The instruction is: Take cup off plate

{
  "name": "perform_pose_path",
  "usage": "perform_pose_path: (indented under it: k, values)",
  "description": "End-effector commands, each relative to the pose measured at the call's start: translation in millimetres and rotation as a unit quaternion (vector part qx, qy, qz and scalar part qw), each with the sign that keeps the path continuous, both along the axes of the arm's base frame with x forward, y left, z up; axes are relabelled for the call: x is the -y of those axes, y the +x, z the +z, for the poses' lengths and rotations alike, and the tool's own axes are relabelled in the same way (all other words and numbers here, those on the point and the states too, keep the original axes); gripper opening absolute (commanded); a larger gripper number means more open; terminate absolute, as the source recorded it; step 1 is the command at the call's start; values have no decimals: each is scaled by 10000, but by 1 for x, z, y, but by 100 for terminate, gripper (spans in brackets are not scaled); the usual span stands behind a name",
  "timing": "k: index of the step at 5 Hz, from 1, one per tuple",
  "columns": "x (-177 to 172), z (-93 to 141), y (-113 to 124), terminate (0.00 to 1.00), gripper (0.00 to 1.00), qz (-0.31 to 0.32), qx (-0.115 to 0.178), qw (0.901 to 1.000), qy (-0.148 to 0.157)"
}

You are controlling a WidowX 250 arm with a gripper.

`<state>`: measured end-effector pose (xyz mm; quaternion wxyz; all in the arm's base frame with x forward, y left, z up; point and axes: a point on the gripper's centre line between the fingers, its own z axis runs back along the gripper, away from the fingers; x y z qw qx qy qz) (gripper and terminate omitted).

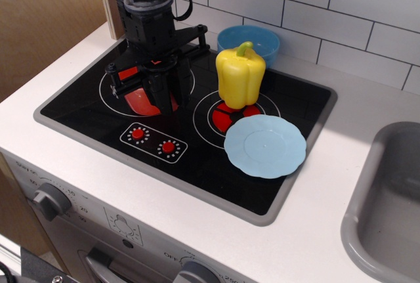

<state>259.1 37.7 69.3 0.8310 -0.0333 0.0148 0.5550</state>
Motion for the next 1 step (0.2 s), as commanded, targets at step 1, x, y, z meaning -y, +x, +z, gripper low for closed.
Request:
perform_pose_path:
  k: [1]
  values:
    - [0, 10, 24, 100, 100, -180, 35, 9996, 198]
